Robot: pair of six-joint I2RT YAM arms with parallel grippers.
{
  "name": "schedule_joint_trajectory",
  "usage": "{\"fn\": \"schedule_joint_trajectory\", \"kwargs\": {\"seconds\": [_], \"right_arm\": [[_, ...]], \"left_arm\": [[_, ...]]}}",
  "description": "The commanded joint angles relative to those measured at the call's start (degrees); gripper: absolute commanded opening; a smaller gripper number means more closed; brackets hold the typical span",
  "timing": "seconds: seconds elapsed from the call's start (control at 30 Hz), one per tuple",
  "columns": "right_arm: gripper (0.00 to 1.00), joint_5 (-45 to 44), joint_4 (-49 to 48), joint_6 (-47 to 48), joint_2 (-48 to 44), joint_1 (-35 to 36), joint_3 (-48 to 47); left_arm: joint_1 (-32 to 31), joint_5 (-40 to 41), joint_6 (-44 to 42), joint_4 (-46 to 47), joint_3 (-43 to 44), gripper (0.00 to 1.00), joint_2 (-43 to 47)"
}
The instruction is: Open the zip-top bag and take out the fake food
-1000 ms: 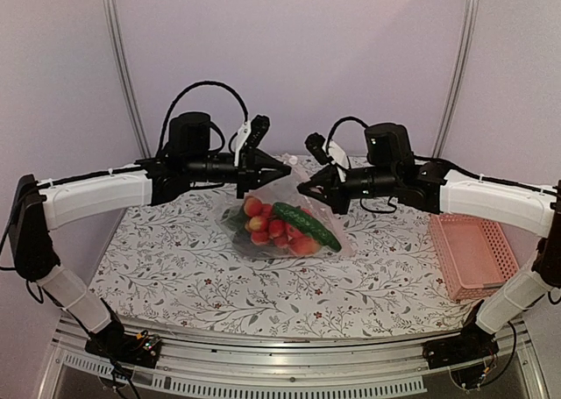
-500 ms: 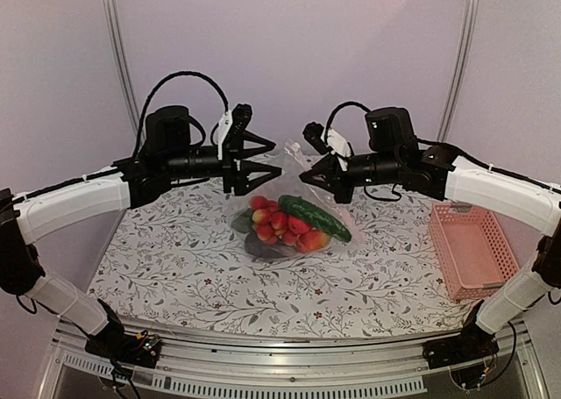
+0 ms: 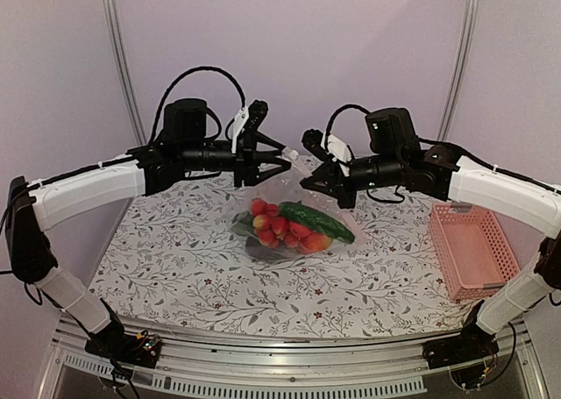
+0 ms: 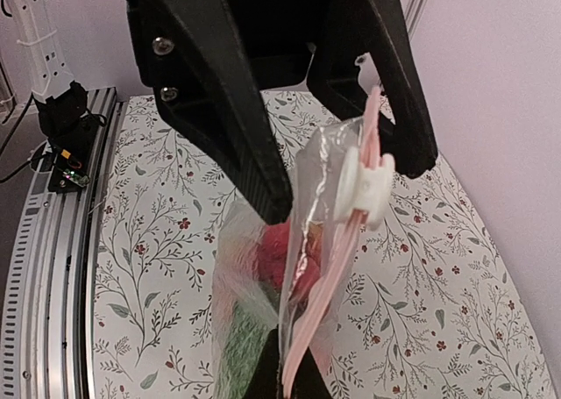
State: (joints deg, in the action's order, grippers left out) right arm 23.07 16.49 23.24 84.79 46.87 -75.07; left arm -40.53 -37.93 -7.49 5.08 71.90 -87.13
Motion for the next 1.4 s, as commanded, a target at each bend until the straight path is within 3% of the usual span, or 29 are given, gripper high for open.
{"fn": "schedule_joint_trajectory", "kwargs": {"seconds": [0.0,0.13,0.17,0.2,0.27,0.33,0.57,0.77,0.87,1.0,1.17,1.23,1.37], "right_arm": [[0.00,0.3,0.3,1.0,-2.3,0.5,-1.6],[0.00,0.2,0.4,0.8,-2.8,0.5,-1.4],[0.00,0.2,0.3,0.7,-2.8,0.5,-1.4],[0.07,0.1,0.3,0.5,-2.8,0.5,-1.4],[0.37,0.0,0.4,-0.3,-2.9,0.5,-1.5],[0.42,0.1,0.4,-1.0,-3.1,0.5,-1.6],[0.36,-1.5,-0.1,-3.1,-3.1,0.5,-3.5],[0.23,-3.7,-0.1,-3.9,-0.6,0.5,-4.5],[0.23,-3.7,0.1,-4.2,-0.1,0.4,-4.6],[0.31,-2.0,0.3,-4.8,0.1,0.4,-4.6],[0.32,0.5,0.6,-5.7,-0.3,0.5,-4.5],[0.31,0.6,0.6,-6.0,0.0,0.5,-4.3],[0.19,-2.0,0.9,-6.2,1.0,0.5,-3.5]], "left_arm": [[-0.1,-4.6,-1.5,-6.6,3.4,0.35,-3.0],[0.5,-4.7,-2.5,-8.1,2.7,0.04,-2.5],[0.9,-5.0,-2.2,-7.4,2.1,0.00,-2.2],[1.3,-5.3,-2.0,-6.3,1.2,0.00,-1.8],[1.6,-5.5,-1.8,-3.3,0.0,0.00,-0.8],[1.7,-5.3,-2.2,-3.2,-0.2,0.00,-0.3],[1.7,-6.1,-2.7,-3.0,0.0,0.00,-0.1],[1.7,-6.7,-2.3,-2.4,-0.6,0.00,0.3],[1.7,-5.8,-2.0,-2.0,-0.9,0.00,0.6],[1.6,-5.3,-1.5,-1.3,-1.0,0.00,0.5],[1.6,-4.5,-1.4,-1.1,-0.8,0.00,-0.1],[1.7,-4.1,-1.3,-0.9,-0.8,0.00,-0.1],[1.8,-3.8,-1.3,-0.5,-1.0,0.00,0.3]]}}
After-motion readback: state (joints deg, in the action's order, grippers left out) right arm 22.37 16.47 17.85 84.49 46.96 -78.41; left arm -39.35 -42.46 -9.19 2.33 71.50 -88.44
